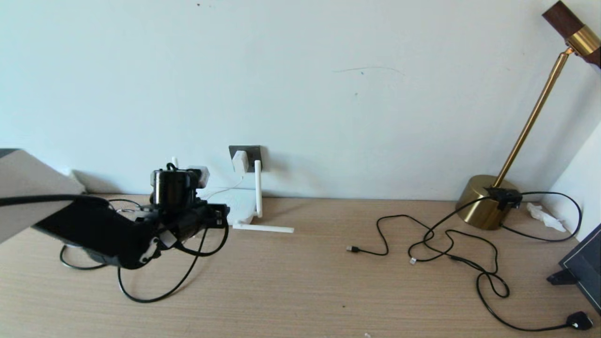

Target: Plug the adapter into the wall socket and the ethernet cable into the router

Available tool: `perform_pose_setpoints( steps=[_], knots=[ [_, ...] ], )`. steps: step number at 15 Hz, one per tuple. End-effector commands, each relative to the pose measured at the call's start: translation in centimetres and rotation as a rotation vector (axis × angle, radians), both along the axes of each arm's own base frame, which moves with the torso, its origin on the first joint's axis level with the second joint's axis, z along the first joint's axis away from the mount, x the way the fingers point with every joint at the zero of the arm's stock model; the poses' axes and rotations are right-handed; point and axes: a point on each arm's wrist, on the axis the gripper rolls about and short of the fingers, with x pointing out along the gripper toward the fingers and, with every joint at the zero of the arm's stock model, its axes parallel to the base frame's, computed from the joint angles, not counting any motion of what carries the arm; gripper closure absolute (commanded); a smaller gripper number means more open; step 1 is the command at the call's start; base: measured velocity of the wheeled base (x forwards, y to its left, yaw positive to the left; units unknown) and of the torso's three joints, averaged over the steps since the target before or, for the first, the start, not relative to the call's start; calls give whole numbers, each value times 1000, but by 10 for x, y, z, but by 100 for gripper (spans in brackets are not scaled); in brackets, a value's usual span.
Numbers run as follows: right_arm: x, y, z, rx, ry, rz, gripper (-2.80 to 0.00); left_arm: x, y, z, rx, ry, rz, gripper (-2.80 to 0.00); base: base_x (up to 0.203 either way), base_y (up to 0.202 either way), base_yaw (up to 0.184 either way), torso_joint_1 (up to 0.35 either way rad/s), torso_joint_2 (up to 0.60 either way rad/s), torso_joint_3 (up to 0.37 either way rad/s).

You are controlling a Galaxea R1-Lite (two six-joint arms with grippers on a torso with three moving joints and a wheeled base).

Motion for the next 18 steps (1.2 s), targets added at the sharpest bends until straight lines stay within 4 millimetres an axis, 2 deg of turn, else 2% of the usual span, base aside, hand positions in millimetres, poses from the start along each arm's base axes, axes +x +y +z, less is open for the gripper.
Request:
perform_pose_setpoints(
  steps=[1, 3, 5, 6, 8, 10, 11, 13, 15, 18],
  knots=[
    [0, 0, 0, -1, 0, 1, 0, -48, -8, 69, -43, -182, -44, 0, 0, 0, 0, 0, 0, 0],
    [0, 0, 0, -1, -1, 0, 0, -97, -8, 119, -61, -338, -67, 0, 0, 0, 0, 0, 0, 0],
    [0, 0, 0, -1, 0, 1, 0, -159, 9, 166, -51, -491, -79, 0, 0, 0, 0, 0, 0, 0],
    [0, 0, 0, -1, 0, 1, 0, -194, 21, 183, -45, -542, -80, 0, 0, 0, 0, 0, 0, 0],
    [0, 0, 0, -1, -1, 1, 0, -263, 51, 191, -21, -579, -61, 0, 0, 0, 0, 0, 0, 0],
    [0, 0, 0, -1, 0, 1, 0, -316, 77, 175, 33, -569, 42, 0, 0, 0, 0, 0, 0, 0],
    [0, 0, 0, -2, 0, 1, 0, -333, 84, 161, 76, -547, 149, 0, 0, 0, 0, 0, 0, 0],
    [0, 0, 0, 2, 1, -3, 0, -358, 86, 116, 149, -478, 327, 0, 0, 0, 0, 0, 0, 0],
    [0, 0, 0, 47, -1, -19, 0, -360, 83, 49, 151, -349, 269, 0, 0, 0, 0, 0, 0, 0],
    [0, -1, 0, 74, -3, -43, 0, -350, 79, -22, 35, -195, 91, 0, 0, 0, 0, 0, 0, 0]
  ],
)
